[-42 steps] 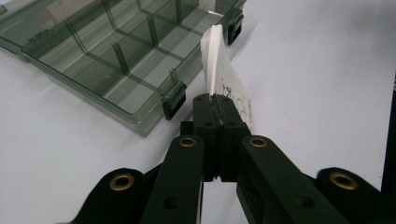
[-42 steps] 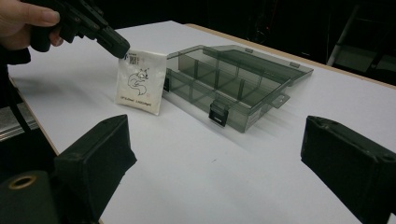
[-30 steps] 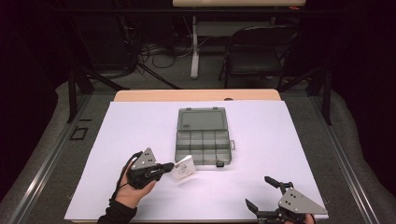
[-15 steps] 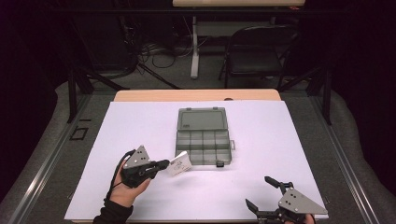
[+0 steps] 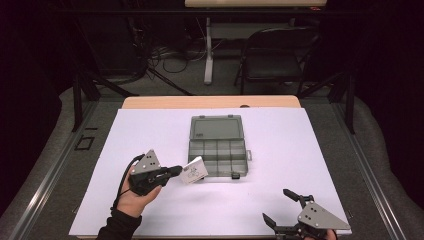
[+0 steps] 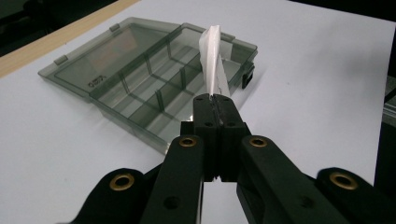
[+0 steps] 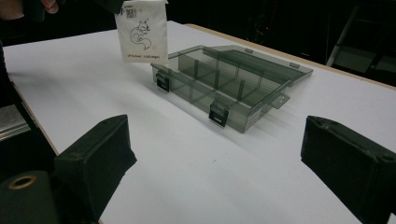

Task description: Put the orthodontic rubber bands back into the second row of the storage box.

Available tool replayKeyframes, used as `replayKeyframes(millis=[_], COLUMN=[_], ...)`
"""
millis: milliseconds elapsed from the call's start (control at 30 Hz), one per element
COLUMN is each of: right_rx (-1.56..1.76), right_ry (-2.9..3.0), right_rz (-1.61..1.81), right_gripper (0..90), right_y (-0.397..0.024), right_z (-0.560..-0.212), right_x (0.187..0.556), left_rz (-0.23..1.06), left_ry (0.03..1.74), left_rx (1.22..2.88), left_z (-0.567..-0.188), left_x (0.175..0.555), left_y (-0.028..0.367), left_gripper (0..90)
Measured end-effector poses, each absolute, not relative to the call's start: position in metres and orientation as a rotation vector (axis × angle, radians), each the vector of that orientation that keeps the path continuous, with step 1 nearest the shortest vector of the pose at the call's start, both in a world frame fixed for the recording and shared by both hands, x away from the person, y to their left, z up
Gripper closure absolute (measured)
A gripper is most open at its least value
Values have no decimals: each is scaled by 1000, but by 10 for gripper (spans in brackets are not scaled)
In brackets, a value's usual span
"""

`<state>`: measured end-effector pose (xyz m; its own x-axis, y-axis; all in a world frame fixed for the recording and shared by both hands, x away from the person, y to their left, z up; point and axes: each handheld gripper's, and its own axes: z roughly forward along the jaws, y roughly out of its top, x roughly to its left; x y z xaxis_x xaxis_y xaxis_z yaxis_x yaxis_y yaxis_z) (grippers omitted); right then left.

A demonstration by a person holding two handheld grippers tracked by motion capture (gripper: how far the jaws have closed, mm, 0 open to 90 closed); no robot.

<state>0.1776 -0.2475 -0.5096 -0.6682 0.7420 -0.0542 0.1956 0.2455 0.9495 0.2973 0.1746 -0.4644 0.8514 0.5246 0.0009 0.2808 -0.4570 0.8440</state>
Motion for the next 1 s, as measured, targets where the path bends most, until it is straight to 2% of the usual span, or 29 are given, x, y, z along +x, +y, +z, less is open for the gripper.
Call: replayKeyframes(millis=[267, 1000], right_rx=[856, 858], right_ry=[2020, 2012], right_rz=[1428, 1441], right_gripper=[81, 81], right_y=[-248, -247], right_z=[-510, -511], right_x=[178, 178], left_rz=[348, 350], left_ry=[553, 537], left_rx=[2095, 2144], left_z=[-445, -426], left_x=[310, 350], left_y=[164, 133], left_gripper=[896, 896])
